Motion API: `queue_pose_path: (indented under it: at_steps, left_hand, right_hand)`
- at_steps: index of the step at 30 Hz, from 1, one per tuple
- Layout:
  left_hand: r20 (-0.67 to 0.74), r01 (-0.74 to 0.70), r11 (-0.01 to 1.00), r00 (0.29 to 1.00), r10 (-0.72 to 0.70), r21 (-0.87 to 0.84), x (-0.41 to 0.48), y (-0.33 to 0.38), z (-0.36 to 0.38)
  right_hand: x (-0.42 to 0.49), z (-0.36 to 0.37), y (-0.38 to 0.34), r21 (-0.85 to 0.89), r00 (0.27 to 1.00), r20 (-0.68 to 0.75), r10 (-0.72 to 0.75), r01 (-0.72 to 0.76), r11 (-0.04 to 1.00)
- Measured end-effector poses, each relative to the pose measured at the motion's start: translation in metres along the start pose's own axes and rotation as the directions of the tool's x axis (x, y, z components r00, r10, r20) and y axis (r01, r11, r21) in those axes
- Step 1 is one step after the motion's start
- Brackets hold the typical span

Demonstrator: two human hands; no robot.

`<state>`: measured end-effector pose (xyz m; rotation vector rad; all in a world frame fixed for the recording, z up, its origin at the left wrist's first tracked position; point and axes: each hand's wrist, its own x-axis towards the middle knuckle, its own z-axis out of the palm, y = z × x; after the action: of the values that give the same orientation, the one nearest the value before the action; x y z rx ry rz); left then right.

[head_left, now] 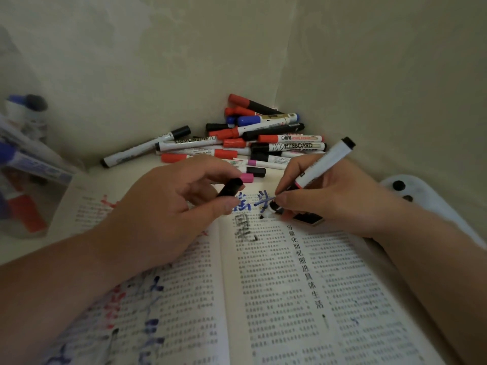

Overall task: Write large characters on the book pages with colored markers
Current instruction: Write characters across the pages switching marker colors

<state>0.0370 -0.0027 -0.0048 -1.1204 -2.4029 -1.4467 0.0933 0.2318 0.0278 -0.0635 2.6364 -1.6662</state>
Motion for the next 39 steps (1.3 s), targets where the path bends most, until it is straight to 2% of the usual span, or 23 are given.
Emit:
queue_pose_path:
  at_steps: [5,9,14,19,24,30,33,39]
  left_hand:
    - [0.010,-0.076,0.996,0.997,0.076,0.038,0.000,-0.007,0.000]
    - [0.022,-0.137,0.990,0.990,0.136,0.029,0.000,-0.009,-0.001]
    - [0.037,-0.171,0.985,0.985,0.170,0.031,0.001,-0.008,-0.001]
    - [0.067,-0.212,0.976,0.976,0.208,0.056,0.001,-0.009,-0.001]
    - [0.080,-0.149,0.989,0.986,0.147,0.021,0.001,-0.012,0.000]
    - [0.067,-0.072,0.997,0.995,0.074,-0.035,0.001,-0.008,0.000]
    - [0.065,-0.031,0.997,0.997,0.036,-0.072,0.000,-0.009,0.001]
    - [0.086,-0.173,0.981,0.982,0.166,0.087,0.003,-0.008,-0.002]
  right_hand:
    - [0.001,0.001,-0.002,-0.019,1.000,0.000,0.018,-0.018,1.000]
    - [0.000,0.001,-0.002,-0.011,0.996,0.079,0.045,-0.045,0.999]
    - [0.003,-0.002,0.004,0.024,0.999,-0.044,-0.017,0.018,1.000]
    - [0.005,0.000,0.004,-0.051,0.999,-0.033,0.002,-0.004,0.999]
    - [0.004,0.000,-0.001,-0.109,0.998,-0.052,0.023,-0.028,0.994]
    - [0.003,-0.002,-0.002,-0.066,0.997,0.046,0.056,-0.053,0.996]
    - [0.003,0.000,-0.002,-0.044,1.000,0.018,0.022,-0.021,0.999]
    - [0.004,-0.001,0.000,-0.050,1.000,-0.008,0.021,-0.022,0.999]
